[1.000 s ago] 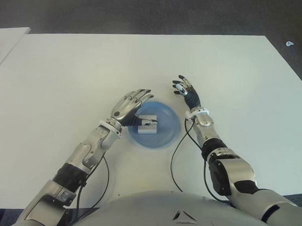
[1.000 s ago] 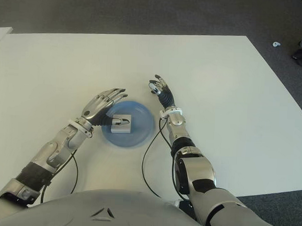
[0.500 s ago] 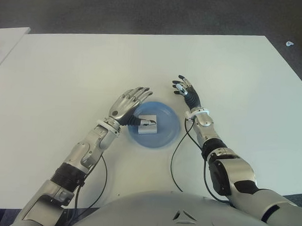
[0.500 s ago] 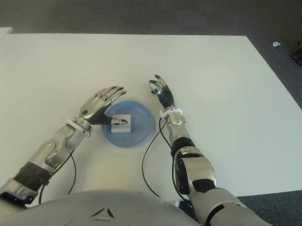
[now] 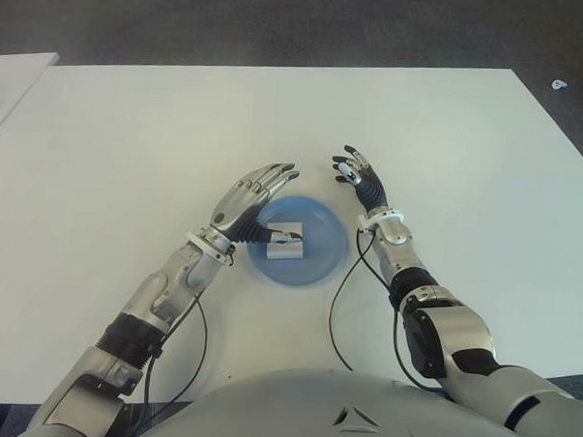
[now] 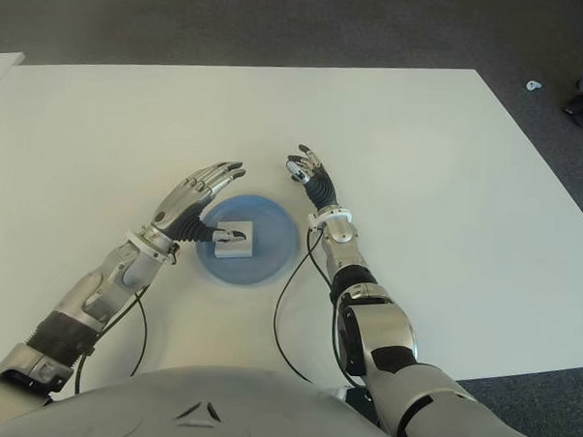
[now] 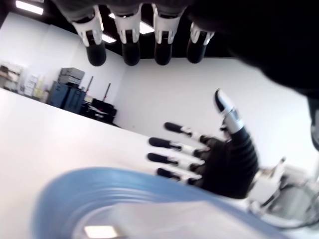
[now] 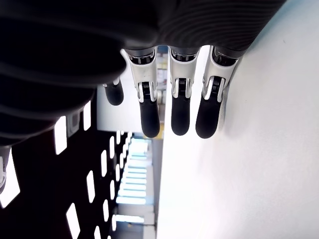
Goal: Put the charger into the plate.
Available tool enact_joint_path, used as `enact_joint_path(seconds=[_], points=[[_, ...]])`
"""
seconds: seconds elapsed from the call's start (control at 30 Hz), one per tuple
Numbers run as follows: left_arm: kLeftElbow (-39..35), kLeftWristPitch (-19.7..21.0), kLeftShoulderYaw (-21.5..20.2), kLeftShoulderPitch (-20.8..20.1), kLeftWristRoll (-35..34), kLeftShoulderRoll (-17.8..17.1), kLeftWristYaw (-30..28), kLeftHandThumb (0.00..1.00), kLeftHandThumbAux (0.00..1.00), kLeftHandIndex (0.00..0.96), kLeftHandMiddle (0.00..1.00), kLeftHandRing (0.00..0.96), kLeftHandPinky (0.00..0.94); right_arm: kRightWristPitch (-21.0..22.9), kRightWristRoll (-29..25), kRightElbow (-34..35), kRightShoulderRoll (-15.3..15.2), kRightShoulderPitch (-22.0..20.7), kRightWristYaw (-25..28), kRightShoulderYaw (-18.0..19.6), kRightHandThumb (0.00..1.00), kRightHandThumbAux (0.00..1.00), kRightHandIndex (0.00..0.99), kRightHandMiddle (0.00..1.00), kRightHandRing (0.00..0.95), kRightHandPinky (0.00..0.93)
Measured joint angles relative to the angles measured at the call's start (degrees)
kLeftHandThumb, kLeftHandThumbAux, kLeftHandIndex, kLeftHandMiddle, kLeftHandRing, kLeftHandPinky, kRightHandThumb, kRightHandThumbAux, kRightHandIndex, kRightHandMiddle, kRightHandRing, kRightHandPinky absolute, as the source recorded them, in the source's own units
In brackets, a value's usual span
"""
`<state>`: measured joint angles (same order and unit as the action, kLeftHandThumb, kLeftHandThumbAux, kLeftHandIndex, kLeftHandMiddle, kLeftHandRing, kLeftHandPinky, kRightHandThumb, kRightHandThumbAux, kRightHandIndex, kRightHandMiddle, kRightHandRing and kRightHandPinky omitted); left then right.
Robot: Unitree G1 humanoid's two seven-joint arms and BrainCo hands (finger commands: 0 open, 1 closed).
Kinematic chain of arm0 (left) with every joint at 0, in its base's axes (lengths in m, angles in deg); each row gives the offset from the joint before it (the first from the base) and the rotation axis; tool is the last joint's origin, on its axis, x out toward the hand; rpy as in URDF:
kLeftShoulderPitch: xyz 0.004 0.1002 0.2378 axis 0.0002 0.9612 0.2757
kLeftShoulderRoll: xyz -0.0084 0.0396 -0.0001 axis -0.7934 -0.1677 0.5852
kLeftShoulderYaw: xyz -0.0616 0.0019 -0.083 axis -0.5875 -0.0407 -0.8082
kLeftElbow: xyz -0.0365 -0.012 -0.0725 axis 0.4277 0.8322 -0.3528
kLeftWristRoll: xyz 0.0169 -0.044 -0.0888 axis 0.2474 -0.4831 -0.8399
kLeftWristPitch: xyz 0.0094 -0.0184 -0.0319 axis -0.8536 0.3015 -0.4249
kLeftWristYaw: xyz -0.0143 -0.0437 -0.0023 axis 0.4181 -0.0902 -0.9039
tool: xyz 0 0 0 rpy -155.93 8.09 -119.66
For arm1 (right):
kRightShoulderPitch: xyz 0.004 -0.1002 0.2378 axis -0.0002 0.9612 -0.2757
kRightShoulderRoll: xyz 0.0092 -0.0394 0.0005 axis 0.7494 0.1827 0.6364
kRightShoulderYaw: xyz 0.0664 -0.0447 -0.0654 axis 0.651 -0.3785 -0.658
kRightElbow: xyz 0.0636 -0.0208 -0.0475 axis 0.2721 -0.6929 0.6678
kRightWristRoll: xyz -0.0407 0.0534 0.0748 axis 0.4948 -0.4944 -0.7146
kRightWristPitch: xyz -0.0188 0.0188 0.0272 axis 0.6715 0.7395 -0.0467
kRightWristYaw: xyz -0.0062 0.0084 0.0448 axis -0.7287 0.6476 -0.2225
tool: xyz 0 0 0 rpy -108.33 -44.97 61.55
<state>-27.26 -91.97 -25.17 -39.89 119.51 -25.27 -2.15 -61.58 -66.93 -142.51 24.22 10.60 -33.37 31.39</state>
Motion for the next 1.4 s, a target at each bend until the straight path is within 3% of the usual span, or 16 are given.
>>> enact_joint_path(seconds=[0.33, 0.57, 0.73, 0.93, 1.4], points=[[5.6, -0.6, -6.3, -6.3, -23.6, 2.2, -14.0, 0.061, 0.642, 0.051, 0.067, 0.050, 0.046, -0.1, 0.0, 0.3, 0.0, -0.1, 0.0, 0.0, 0.000, 0.400, 0.029, 0.230, 0.205, 0.114], [13.5, 0.6, -13.3, -10.6, -40.7, 6.0, -24.5, 0.005, 0.619, 0.010, 0.017, 0.008, 0.006, -0.1, 0.0, 0.2, 0.1, -0.1, 0.1, 0.1, 0.000, 0.387, 0.021, 0.203, 0.186, 0.112], [22.1, 4.7, -19.1, -12.9, -51.3, 8.5, -34.1, 0.000, 0.585, 0.001, 0.002, 0.000, 0.000, 0.0, -0.1, -0.2, 0.2, 0.6, 0.3, 0.2, 0.000, 0.384, 0.014, 0.176, 0.165, 0.116], [27.8, 5.6, -21.3, -13.0, -51.7, 9.0, -38.1, 0.000, 0.555, 0.000, 0.000, 0.000, 0.000, 0.0, -0.3, -0.2, 0.0, 0.8, 0.3, 0.6, 0.000, 0.389, 0.007, 0.142, 0.137, 0.124], [34.4, 4.1, -22.4, -14.0, -47.7, 11.2, -38.4, 0.000, 0.546, 0.000, 0.000, 0.000, 0.000, 0.0, -0.3, -0.2, -0.8, 0.9, 1.3, 1.3, 0.000, 0.411, 0.003, 0.101, 0.103, 0.114]])
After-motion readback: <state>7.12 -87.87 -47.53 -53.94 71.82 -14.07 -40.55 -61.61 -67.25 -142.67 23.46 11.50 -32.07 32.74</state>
